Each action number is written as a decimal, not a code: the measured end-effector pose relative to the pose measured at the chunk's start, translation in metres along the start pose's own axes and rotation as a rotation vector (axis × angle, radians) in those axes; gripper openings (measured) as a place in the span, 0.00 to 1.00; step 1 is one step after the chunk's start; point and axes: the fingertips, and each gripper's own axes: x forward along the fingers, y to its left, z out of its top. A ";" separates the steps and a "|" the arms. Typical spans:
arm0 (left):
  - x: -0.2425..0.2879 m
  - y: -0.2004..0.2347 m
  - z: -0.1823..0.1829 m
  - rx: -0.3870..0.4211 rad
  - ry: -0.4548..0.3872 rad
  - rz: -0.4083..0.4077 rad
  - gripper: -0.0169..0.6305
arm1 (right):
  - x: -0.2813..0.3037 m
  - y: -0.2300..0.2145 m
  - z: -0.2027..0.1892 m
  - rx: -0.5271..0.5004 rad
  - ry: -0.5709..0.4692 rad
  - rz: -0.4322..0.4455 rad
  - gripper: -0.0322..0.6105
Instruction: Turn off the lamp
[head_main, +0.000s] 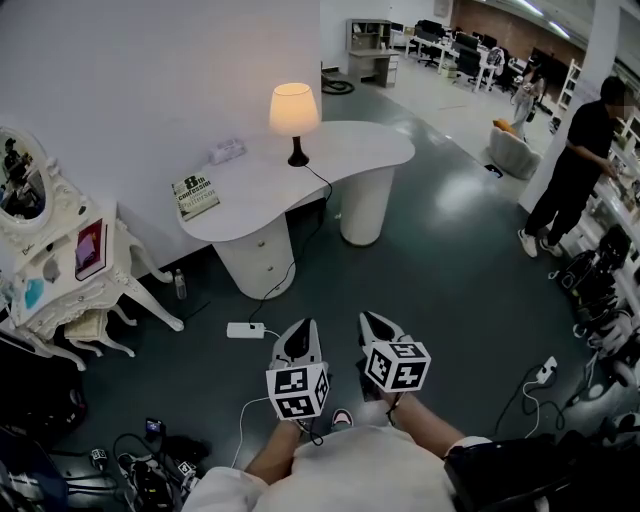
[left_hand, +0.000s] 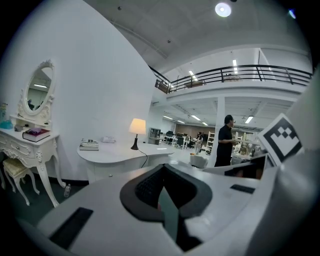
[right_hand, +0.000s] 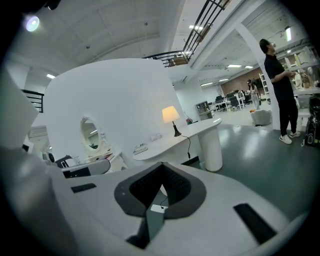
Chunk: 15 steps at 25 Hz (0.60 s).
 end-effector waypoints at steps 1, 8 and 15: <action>0.005 -0.001 0.001 0.000 0.001 0.002 0.04 | 0.003 -0.004 0.002 0.003 0.004 0.002 0.05; 0.033 -0.009 0.000 0.003 0.022 0.009 0.04 | 0.023 -0.025 0.013 0.016 0.023 0.017 0.05; 0.063 -0.018 0.000 0.014 0.034 0.005 0.04 | 0.040 -0.051 0.019 0.029 0.037 0.016 0.05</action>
